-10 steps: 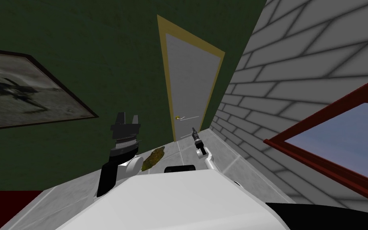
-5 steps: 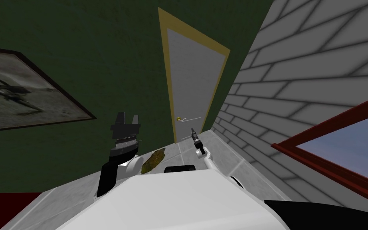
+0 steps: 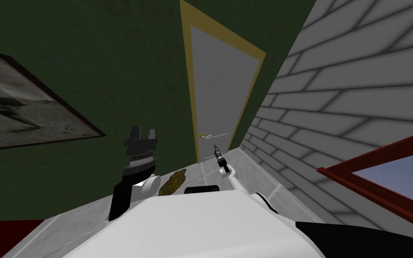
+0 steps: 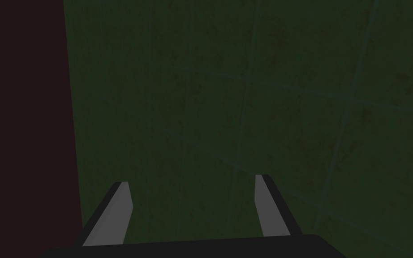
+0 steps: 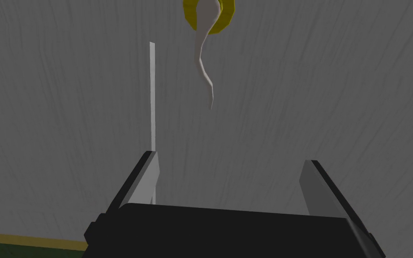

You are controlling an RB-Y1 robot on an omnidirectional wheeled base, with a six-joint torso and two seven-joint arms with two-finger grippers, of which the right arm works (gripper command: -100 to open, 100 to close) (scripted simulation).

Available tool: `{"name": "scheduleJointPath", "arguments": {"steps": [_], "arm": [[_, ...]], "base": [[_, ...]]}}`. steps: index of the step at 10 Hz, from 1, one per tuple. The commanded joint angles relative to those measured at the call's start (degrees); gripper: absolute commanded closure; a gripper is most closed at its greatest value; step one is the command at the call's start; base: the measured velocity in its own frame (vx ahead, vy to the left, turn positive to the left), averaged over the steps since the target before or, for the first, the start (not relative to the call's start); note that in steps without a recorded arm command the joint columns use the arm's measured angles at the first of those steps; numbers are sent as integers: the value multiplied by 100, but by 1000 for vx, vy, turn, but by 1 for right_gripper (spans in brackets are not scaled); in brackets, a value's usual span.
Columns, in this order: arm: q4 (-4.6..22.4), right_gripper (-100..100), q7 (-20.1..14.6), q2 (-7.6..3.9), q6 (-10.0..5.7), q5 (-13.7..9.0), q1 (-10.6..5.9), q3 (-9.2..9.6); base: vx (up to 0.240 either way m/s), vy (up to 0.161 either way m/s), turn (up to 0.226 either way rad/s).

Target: Pull the door open

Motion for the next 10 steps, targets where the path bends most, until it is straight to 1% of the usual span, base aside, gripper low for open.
{"name": "scheduleJointPath", "arguments": {"steps": [1,3,5,6,10], "arm": [[201,-100,-29,11,-32,36,-96,2],[471,-100,-62,23,-82,81,-225,2],[615,-100,-80,31,-109,104,-292,2],[536,-100,-74,32,-79,99,-257,7],[587,-100,-55,14,-90,61,-286,5]], "base": [[167,70,34],[189,95,34],[171,81,34],[67,45,3],[-122,-78,5]]}}
